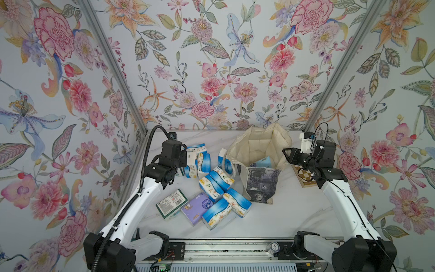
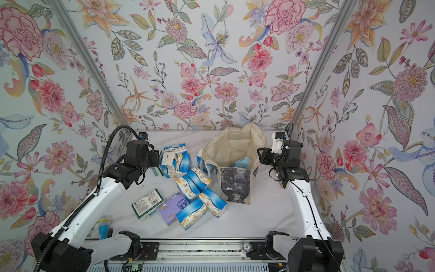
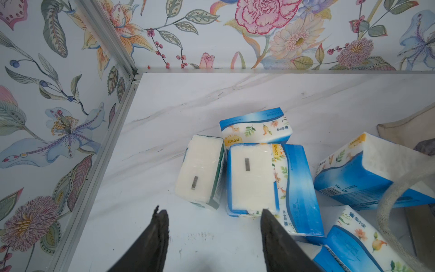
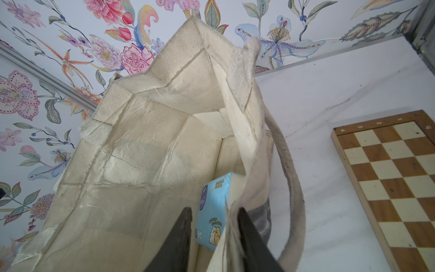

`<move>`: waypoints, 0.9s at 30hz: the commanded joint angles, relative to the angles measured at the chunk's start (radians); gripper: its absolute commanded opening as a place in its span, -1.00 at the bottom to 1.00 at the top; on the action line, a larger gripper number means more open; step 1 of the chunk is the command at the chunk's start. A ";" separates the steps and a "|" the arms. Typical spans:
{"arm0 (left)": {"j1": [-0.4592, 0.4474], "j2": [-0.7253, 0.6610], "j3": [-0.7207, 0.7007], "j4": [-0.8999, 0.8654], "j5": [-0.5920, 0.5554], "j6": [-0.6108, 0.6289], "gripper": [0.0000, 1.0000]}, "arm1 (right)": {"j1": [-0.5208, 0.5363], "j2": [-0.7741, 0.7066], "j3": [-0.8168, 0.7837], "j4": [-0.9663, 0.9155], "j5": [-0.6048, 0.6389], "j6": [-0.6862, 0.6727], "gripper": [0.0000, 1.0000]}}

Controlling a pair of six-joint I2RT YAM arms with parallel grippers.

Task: Put tissues into the canvas bag
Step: Pick up the pack of facial tissues from the center of the board.

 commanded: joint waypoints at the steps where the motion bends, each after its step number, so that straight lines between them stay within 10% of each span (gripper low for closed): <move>1: 0.033 0.032 -0.027 0.015 0.083 -0.008 0.36 | 0.009 -0.023 0.015 -0.019 0.001 -0.014 -0.31; 27: 0.220 0.323 0.054 0.032 0.243 0.105 0.56 | 0.012 -0.028 0.017 -0.005 0.008 -0.011 -0.29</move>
